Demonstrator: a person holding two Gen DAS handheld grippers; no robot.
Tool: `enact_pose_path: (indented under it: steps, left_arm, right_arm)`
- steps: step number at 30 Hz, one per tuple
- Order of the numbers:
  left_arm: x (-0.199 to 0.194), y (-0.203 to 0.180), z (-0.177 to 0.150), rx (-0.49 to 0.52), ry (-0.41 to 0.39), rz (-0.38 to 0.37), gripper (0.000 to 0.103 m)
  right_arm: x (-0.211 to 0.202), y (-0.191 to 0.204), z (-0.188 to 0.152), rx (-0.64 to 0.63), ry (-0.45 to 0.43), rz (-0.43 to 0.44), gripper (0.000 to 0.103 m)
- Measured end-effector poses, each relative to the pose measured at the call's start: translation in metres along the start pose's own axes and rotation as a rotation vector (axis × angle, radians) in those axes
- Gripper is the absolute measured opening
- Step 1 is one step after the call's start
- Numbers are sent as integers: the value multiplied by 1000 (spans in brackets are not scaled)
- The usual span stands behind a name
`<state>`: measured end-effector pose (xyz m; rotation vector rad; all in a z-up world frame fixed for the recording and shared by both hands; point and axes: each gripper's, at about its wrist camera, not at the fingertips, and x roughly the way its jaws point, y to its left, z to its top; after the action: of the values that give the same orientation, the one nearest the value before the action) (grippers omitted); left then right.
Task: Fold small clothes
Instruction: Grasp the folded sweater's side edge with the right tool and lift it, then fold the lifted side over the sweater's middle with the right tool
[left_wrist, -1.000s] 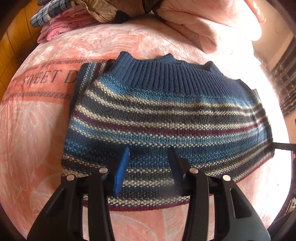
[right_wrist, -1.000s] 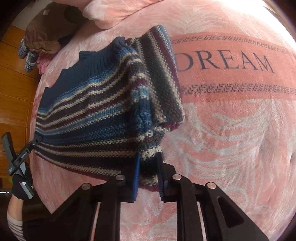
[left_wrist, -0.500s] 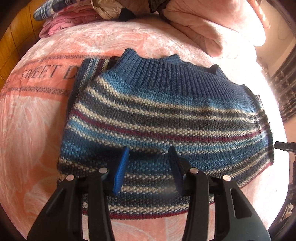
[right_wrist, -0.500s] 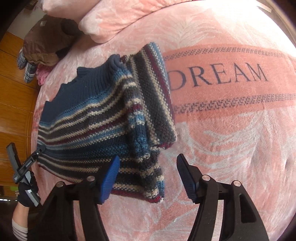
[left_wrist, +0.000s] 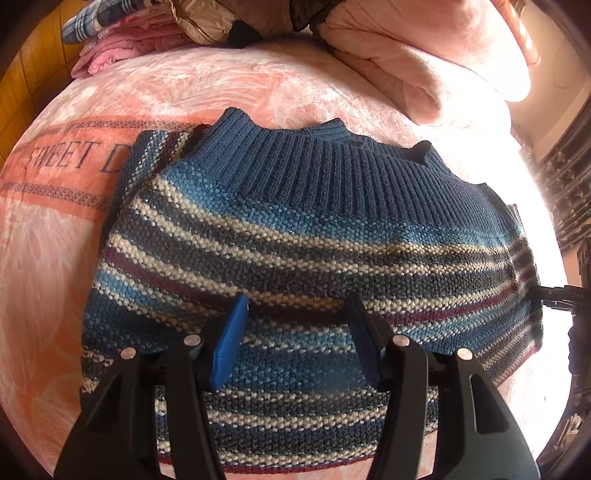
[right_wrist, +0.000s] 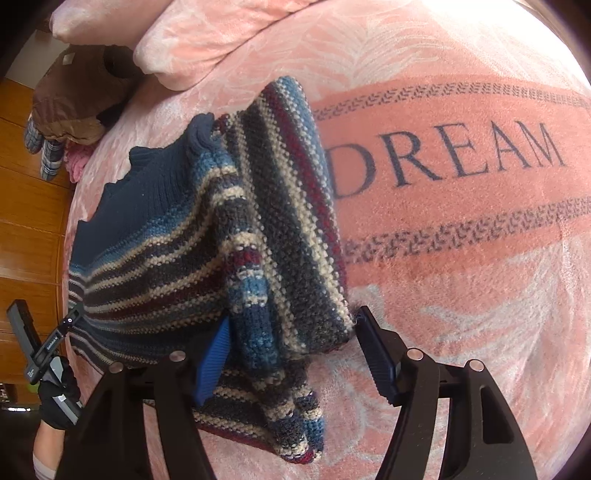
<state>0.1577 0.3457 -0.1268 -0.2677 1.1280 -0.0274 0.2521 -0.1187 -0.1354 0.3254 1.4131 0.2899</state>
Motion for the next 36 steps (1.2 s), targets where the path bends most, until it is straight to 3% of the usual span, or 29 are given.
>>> enact_pose_path:
  steps: [2, 5, 25, 30, 36]
  left_arm:
    - [2, 2, 1, -7, 4, -8, 56]
    - [4, 4, 0, -8, 5, -11, 57]
    - [7, 3, -2, 18, 5, -11, 59]
    - [1, 6, 3, -2, 9, -44, 57]
    - [-15, 12, 10, -36, -6, -109, 57]
  right_arm:
    - [-1, -2, -1, 1, -14, 21, 52]
    - [-3, -4, -2, 10, -29, 56, 40]
    - [-2, -4, -4, 29, -40, 49, 39]
    - [-27, 9, -4, 57, -60, 207, 31]
    - [-62, 82, 0, -72, -98, 315, 31]
